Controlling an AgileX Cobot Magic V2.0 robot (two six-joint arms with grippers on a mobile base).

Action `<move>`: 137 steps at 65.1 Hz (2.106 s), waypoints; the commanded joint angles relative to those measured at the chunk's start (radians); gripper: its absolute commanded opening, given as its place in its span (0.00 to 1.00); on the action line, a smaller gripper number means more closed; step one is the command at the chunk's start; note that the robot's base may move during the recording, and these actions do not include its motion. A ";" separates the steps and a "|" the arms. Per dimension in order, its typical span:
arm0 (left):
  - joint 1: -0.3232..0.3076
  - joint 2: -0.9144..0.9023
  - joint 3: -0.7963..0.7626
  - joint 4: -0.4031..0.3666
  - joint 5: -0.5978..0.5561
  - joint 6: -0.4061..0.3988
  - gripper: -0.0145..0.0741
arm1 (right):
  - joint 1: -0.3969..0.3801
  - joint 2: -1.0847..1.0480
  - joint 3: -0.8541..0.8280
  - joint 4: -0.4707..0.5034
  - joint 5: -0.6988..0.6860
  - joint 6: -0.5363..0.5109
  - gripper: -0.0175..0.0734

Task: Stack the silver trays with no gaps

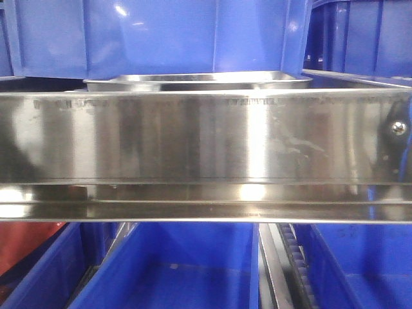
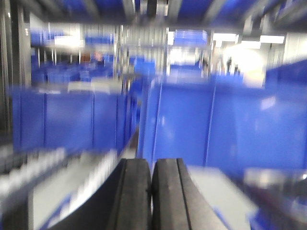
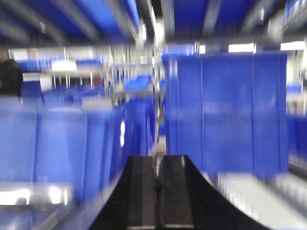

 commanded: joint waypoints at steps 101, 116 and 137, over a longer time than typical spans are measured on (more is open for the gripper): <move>-0.226 1.268 -0.973 0.129 0.729 -0.371 0.15 | 0.312 1.402 -1.055 -0.258 1.014 0.450 0.14; -0.388 1.466 -1.191 0.228 0.885 -0.475 0.15 | 0.375 1.583 -1.289 -0.246 1.129 0.453 0.14; -0.460 1.633 -1.327 0.185 0.933 -0.475 0.15 | 0.380 1.725 -1.479 -0.159 1.192 0.441 0.14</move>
